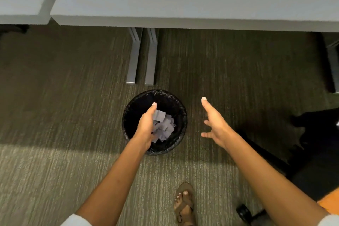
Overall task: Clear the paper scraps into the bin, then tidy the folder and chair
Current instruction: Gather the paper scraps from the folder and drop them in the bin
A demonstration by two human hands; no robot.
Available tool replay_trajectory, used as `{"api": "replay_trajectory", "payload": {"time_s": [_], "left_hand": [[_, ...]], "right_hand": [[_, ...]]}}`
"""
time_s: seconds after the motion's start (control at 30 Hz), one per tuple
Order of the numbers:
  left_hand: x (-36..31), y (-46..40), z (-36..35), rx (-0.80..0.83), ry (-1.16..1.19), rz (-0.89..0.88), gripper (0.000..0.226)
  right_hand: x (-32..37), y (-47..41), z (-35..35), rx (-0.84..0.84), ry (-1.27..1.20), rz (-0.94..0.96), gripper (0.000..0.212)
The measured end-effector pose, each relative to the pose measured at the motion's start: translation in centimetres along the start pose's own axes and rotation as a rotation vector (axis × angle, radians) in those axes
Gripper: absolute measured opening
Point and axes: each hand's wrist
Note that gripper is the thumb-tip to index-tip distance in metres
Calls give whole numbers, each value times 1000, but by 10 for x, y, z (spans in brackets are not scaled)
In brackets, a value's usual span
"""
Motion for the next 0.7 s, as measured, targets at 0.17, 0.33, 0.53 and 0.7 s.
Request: {"api": "replay_trajectory", "payload": {"time_s": [0.17, 0.33, 0.53, 0.7], "left_hand": [[33, 22, -56, 80, -319, 24, 19], [88, 57, -138, 292, -610, -62, 21], [141, 125, -242, 460, -895, -291, 16], [188, 175, -317, 584, -1197, -520, 40]], "right_hand": [[-21, 22, 79, -109, -135, 32, 75], [-47, 54, 163, -267, -243, 91, 64], [-86, 110, 272, -426, -287, 220, 14], [-135, 145, 366, -687, -115, 249, 13]]}}
Point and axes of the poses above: each hand's wrist, its own y-axis away from the middle knuckle, its own z-axis out of the back of the hand, x = y × z
